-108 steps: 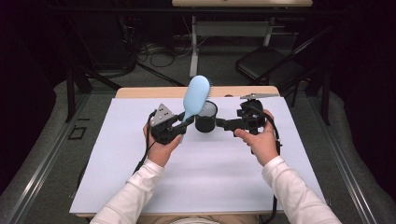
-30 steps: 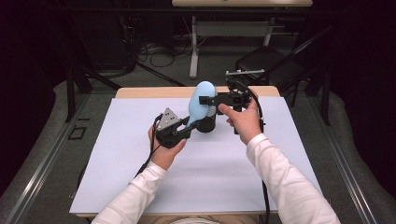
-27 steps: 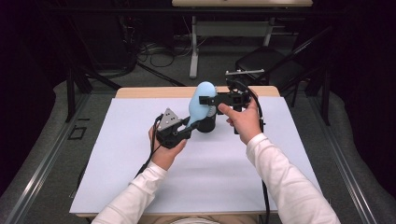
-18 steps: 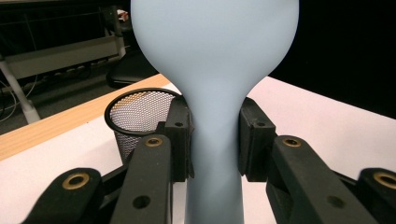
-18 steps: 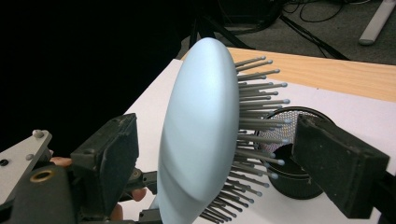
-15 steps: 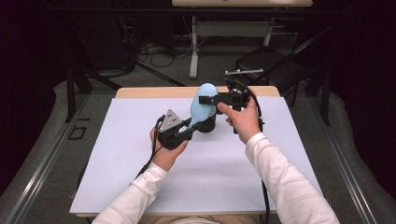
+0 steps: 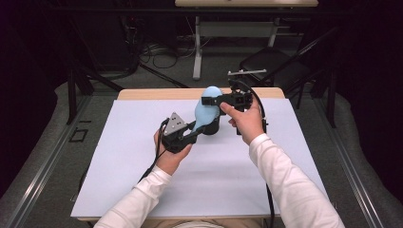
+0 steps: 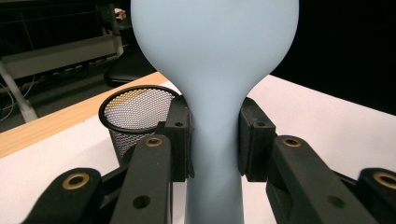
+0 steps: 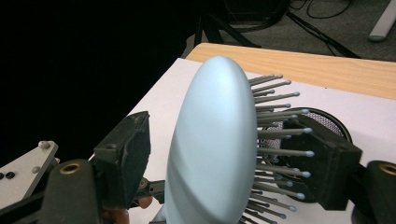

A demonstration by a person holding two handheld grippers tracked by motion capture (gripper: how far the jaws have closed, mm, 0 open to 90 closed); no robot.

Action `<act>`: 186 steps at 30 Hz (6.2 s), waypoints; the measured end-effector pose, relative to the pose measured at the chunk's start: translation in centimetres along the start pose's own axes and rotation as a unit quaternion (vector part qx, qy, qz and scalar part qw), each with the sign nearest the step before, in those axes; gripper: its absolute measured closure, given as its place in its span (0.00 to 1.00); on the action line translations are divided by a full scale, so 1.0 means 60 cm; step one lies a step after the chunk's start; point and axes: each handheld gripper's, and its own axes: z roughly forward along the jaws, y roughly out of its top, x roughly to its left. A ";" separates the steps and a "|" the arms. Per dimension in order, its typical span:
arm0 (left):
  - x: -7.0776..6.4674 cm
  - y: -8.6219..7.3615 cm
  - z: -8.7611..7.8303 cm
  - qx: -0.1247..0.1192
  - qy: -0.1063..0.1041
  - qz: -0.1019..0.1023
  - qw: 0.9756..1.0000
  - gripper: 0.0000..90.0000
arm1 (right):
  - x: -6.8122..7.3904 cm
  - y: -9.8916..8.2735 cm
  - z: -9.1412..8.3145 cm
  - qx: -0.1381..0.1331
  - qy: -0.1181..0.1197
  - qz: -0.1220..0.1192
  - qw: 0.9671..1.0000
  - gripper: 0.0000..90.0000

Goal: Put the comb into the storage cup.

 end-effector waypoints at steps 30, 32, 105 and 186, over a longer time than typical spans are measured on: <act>-0.001 -0.003 0.002 0.004 0.000 0.000 1.000 0.78 | -0.010 0.000 0.008 -0.002 0.015 0.037 0.999 0.45; -0.002 -0.003 0.002 0.003 0.000 0.000 1.000 0.78 | -0.010 0.000 0.008 -0.002 0.014 0.037 0.999 0.46; 0.001 -0.014 0.012 0.007 -0.009 -0.009 1.000 0.69 | -0.036 -0.006 0.008 0.013 0.043 0.104 0.994 0.56; 0.042 -0.019 0.013 0.042 0.033 -0.084 0.995 0.26 | -0.060 0.086 -0.093 -0.043 -0.061 0.069 0.995 0.56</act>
